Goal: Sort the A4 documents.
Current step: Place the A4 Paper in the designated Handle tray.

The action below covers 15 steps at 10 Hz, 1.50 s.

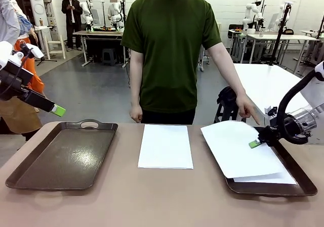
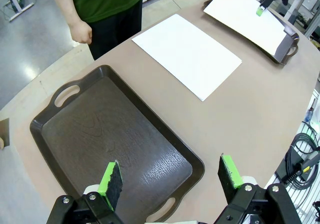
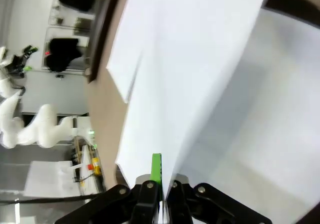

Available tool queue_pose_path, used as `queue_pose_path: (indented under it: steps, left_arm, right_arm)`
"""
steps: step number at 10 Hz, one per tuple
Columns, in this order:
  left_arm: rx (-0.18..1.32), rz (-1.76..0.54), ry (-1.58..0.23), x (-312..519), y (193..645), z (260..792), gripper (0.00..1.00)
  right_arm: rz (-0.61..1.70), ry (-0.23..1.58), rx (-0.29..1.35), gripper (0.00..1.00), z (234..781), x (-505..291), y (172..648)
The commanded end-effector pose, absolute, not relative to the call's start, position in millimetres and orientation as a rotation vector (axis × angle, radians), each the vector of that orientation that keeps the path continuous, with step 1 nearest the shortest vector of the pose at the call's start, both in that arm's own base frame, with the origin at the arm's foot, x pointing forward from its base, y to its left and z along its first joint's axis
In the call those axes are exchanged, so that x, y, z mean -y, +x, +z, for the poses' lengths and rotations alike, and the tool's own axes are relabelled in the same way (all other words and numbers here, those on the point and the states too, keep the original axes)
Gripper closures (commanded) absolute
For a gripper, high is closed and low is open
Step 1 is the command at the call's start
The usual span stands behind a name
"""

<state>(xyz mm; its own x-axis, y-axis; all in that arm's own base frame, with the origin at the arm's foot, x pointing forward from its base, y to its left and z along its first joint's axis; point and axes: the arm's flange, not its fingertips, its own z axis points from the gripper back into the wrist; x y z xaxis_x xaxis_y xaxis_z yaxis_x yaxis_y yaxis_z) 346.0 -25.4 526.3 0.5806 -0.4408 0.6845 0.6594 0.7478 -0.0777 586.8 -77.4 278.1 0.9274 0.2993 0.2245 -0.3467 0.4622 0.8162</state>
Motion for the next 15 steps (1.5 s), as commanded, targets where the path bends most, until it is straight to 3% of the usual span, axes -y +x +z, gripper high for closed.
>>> queue_pose_path:
  steps: [1, 8, 9, 10, 11, 12, 13, 14, 15]
  left_arm:
    - [0.702, -0.673, -0.353, 23, 347, 524, 0.0]
    - [0.702, -0.673, -0.353, 23, 347, 524, 0.0]
    - [0.702, -0.673, -0.353, 23, 347, 524, 0.0]
    - [0.702, -0.673, -0.353, 23, 347, 524, 0.0]
    - [0.702, -0.673, -0.353, 23, 347, 524, 0.0]
    - [0.702, -0.673, -0.353, 23, 347, 524, 0.0]
    - [0.702, -0.673, -0.353, 23, 347, 524, 0.0]
    - [0.702, -0.673, -0.353, 23, 347, 524, 0.0]
    - [0.702, -0.673, -0.353, 23, 347, 524, 0.0]
  right_arm:
    - [0.379, 0.924, 0.063, 0.99, 279, 73, 573]
    - [0.268, 0.895, 0.097, 0.99, 288, 95, 561]
    - [0.278, 0.886, 0.094, 0.82, 290, 93, 561]
    - [0.285, 0.866, 0.097, 0.8, 293, 93, 559]
    - [0.285, 0.833, 0.087, 0.63, 295, 93, 559]
    - [0.273, 0.762, 0.08, 0.61, 295, 95, 559]
    - [0.262, 0.72, 0.082, 0.44, 297, 95, 558]
    - [0.254, 0.658, 0.089, 0.42, 301, 96, 557]
    - [0.25, 0.607, 0.09, 0.25, 305, 96, 556]
